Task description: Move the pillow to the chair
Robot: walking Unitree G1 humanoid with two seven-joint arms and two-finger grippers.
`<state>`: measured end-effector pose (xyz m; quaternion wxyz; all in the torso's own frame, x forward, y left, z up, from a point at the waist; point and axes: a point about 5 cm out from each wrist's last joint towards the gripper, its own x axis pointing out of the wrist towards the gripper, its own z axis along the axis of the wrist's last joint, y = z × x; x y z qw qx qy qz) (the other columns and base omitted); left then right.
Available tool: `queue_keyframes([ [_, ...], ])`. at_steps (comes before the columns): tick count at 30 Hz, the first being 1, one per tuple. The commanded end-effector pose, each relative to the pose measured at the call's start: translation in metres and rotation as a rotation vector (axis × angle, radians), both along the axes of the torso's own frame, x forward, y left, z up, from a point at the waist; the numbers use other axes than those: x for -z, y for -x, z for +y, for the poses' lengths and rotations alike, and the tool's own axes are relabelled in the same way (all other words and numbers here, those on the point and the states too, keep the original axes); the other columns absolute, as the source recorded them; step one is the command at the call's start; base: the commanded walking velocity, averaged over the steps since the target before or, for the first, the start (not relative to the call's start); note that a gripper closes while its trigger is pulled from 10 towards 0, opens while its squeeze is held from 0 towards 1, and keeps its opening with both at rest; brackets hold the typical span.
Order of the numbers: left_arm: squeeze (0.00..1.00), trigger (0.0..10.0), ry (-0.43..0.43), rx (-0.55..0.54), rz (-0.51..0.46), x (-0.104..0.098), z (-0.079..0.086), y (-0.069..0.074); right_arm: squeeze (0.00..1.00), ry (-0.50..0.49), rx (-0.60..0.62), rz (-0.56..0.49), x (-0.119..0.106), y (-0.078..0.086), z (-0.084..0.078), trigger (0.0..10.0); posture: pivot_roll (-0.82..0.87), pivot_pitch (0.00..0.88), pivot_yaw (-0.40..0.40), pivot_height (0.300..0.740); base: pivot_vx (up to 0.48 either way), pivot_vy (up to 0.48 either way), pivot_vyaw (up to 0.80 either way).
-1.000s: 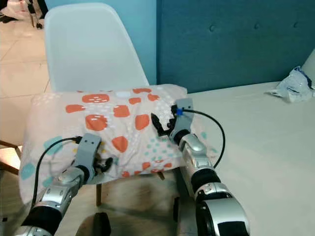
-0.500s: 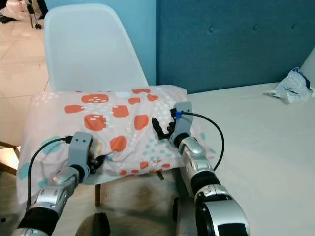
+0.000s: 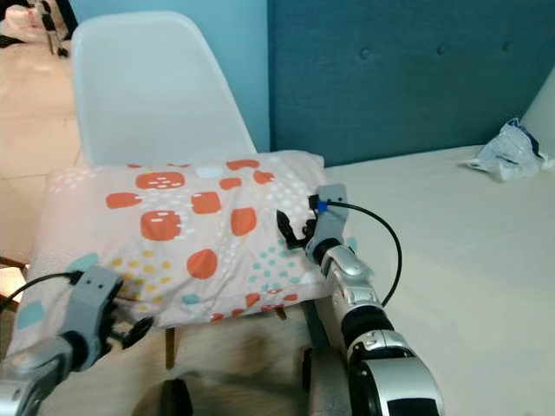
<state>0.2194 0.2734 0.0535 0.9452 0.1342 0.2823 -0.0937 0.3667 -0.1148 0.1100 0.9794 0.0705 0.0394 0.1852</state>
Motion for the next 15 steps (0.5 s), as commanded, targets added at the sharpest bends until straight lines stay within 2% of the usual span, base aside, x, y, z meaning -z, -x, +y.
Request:
queue_keyframes([
  [1,0.00,10.0,0.035,-0.032,-0.034,-0.006,0.003,0.000,0.00,-0.001,0.006,0.021,0.004,0.001,0.001,10.0,0.02,0.060,-0.056,0.545,0.000,0.000,0.00],
  [2,0.00,10.0,0.192,-0.076,-0.106,-0.020,-0.002,-0.004,0.00,-0.004,0.012,0.015,0.002,0.000,0.000,10.0,0.02,0.059,-0.056,0.545,0.000,0.000,0.00],
  [3,0.00,10.0,0.305,-0.097,-0.157,-0.031,-0.006,-0.005,0.00,-0.006,0.015,0.010,0.001,0.000,0.000,10.0,0.02,0.059,-0.056,0.545,0.000,0.000,0.00],
  [4,0.00,10.0,0.305,-0.097,-0.157,-0.031,-0.006,-0.005,0.00,-0.006,0.015,0.010,0.001,0.000,0.000,10.0,0.02,0.059,-0.056,0.545,0.000,0.000,0.00],
  [5,0.00,10.0,0.487,-0.091,-0.245,-0.051,-0.014,-0.009,0.00,-0.015,0.019,0.004,-0.002,-0.001,-0.001,10.0,0.02,0.059,-0.061,0.545,0.000,0.000,0.00],
  [6,0.00,10.0,0.674,-0.036,-0.354,-0.078,-0.025,-0.012,0.00,-0.021,0.023,-0.007,-0.005,-0.003,-0.003,10.0,0.02,0.058,-0.068,0.545,0.000,0.000,0.00],
  [7,0.00,10.0,0.674,-0.036,-0.354,-0.078,-0.025,-0.012,0.00,-0.021,0.023,-0.007,-0.005,-0.003,-0.003,10.0,0.02,0.058,-0.068,0.545,0.000,0.000,0.00],
  [8,0.00,10.0,0.833,0.040,-0.458,-0.104,-0.035,-0.015,0.00,-0.036,0.028,-0.024,-0.009,-0.004,-0.004,10.0,0.02,0.057,-0.072,0.545,0.000,0.000,0.00],
  [9,0.00,10.0,0.833,0.040,-0.458,-0.104,-0.035,-0.015,0.00,-0.036,0.028,-0.024,-0.009,-0.004,-0.004,10.0,0.02,0.057,-0.072,0.545,0.000,0.000,0.00],
  [10,0.00,10.0,0.952,0.100,-0.543,-0.124,-0.043,-0.019,0.00,-0.039,0.040,-0.052,-0.015,-0.005,-0.006,10.0,0.03,0.056,-0.081,0.545,0.000,0.000,0.00],
  [11,0.00,10.0,1.030,0.032,-0.578,-0.128,-0.047,-0.034,0.00,-0.032,0.064,-0.097,-0.021,-0.005,-0.007,10.0,0.04,0.053,-0.092,0.545,0.000,0.000,0.00],
  [12,0.00,10.0,1.030,0.032,-0.578,-0.128,-0.047,-0.034,0.00,-0.032,0.064,-0.097,-0.021,-0.005,-0.007,10.0,0.04,0.053,-0.092,0.545,0.000,0.000,0.00],
  [13,0.00,10.0,1.067,-0.029,-0.582,-0.127,-0.051,-0.045,0.00,-0.025,0.082,-0.128,-0.026,-0.005,-0.008,10.0,0.04,0.053,-0.092,0.545,0.000,0.000,0.00],
  [14,0.00,10.0,0.795,-0.185,-0.521,-0.105,-0.054,-0.064,0.00,0.015,0.115,-0.145,-0.025,-0.004,-0.008,10.0,0.02,0.038,-0.087,0.545,0.000,0.000,0.00],
  [15,0.00,10.0,0.519,-0.243,-0.453,-0.085,-0.059,-0.076,0.00,0.054,0.140,-0.162,-0.023,-0.001,-0.007,10.0,0.02,0.038,-0.087,0.545,0.000,0.000,0.00],
])
